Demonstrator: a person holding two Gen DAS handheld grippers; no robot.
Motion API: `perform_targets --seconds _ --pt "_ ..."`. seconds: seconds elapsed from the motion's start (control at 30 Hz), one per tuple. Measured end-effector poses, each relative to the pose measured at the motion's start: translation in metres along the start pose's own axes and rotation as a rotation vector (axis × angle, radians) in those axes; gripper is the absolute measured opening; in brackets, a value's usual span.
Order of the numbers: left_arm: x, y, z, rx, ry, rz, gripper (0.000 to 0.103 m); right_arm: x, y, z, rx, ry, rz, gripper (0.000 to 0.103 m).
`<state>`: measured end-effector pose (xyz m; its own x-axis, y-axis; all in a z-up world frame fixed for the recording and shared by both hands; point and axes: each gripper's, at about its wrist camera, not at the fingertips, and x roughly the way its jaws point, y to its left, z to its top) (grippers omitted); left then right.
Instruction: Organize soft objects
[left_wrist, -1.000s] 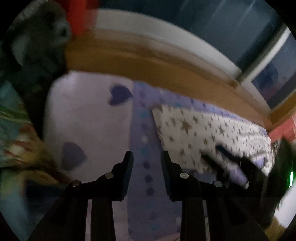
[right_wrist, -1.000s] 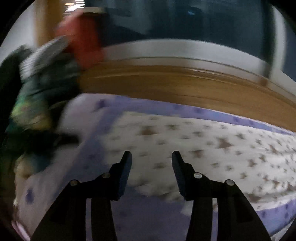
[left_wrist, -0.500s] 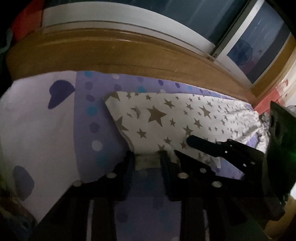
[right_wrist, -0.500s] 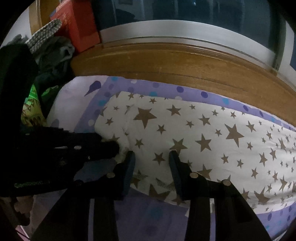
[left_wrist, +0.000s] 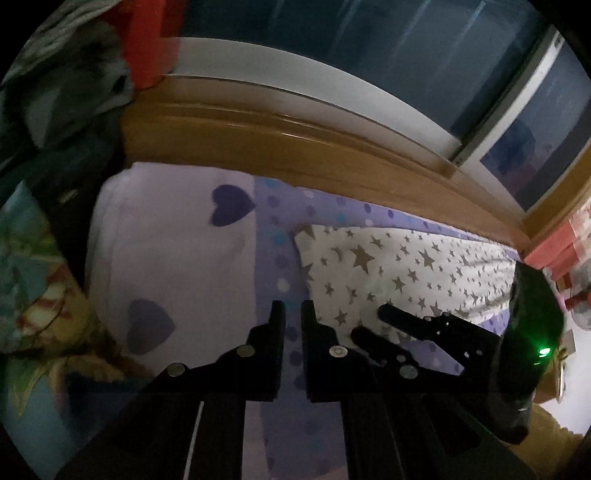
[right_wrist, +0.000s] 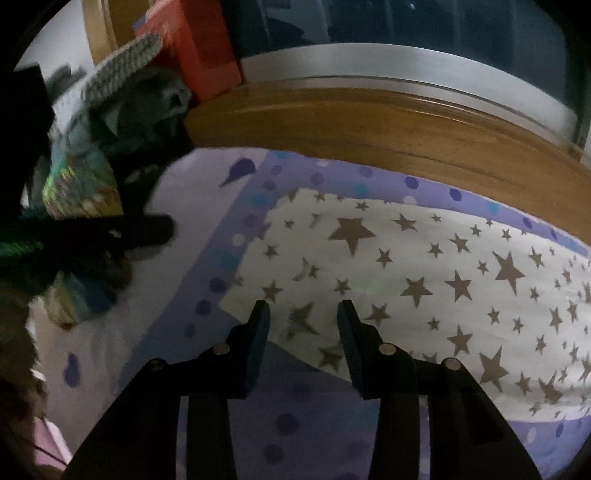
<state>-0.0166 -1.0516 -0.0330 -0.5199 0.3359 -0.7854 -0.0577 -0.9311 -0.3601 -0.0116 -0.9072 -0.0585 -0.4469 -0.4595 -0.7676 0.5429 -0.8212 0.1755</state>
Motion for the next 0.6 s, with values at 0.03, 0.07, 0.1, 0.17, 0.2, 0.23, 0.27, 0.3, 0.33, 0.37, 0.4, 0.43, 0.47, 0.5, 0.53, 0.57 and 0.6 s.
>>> perform_targets --seconds 0.03,0.07,0.1,0.17,0.2,0.23,0.27,0.3,0.33,0.37,0.4,0.43,0.47,0.5,0.53,0.57,0.6 --pt "0.005 -0.005 0.001 0.013 0.008 -0.011 0.007 -0.006 -0.004 0.000 0.019 -0.011 -0.007 0.039" --pt "0.010 -0.010 0.000 0.027 0.021 -0.024 0.009 -0.011 -0.008 0.000 0.037 -0.021 -0.014 0.039" --pt "0.016 -0.015 -0.001 0.041 0.036 -0.038 0.009 -0.017 -0.011 -0.002 0.048 -0.027 -0.025 0.039" --pt "0.027 -0.027 -0.003 0.074 0.068 -0.059 0.011 -0.031 -0.022 -0.008 0.067 -0.032 -0.061 0.039" --pt "0.031 -0.034 -0.005 0.088 0.082 -0.069 0.012 -0.039 -0.028 -0.013 0.079 -0.032 -0.084 0.039" --pt "0.034 -0.040 -0.006 0.100 0.093 -0.079 0.012 -0.047 -0.033 -0.018 0.092 -0.032 -0.107 0.039" --pt "0.037 -0.047 -0.007 0.112 0.105 -0.089 0.012 -0.055 -0.041 -0.026 0.114 -0.031 -0.126 0.039" --pt "0.040 -0.054 -0.008 0.124 0.117 -0.099 0.012 -0.064 -0.048 -0.033 0.136 -0.030 -0.144 0.039" --pt "0.043 -0.060 -0.010 0.135 0.128 -0.109 0.012 -0.071 -0.055 -0.040 0.160 -0.028 -0.157 0.039" --pt "0.044 -0.068 -0.011 0.149 0.136 -0.119 0.012 -0.080 -0.063 -0.047 0.178 -0.034 -0.169 0.039" --pt "0.044 -0.077 -0.012 0.163 0.141 -0.128 0.013 -0.089 -0.071 -0.054 0.197 -0.040 -0.181 0.039" --pt "0.044 -0.087 -0.013 0.179 0.145 -0.135 0.013 -0.098 -0.078 -0.061 0.215 -0.046 -0.193 0.039" --pt "0.042 -0.096 -0.015 0.197 0.147 -0.141 0.016 -0.107 -0.086 -0.068 0.234 -0.052 -0.205 0.039" --pt "0.040 -0.106 -0.018 0.216 0.148 -0.147 0.020 -0.117 -0.094 -0.075 0.252 -0.058 -0.217 0.039" --pt "0.039 -0.118 -0.021 0.231 0.150 -0.151 0.021 -0.126 -0.102 -0.082 0.270 -0.063 -0.229 0.039" --pt "0.039 -0.130 -0.025 0.245 0.152 -0.155 0.021 -0.135 -0.110 -0.089 0.289 -0.069 -0.241 0.039" --pt "0.040 -0.143 -0.029 0.259 0.155 -0.159 0.021 -0.144 -0.117 -0.096 0.307 -0.075 -0.253 0.039"
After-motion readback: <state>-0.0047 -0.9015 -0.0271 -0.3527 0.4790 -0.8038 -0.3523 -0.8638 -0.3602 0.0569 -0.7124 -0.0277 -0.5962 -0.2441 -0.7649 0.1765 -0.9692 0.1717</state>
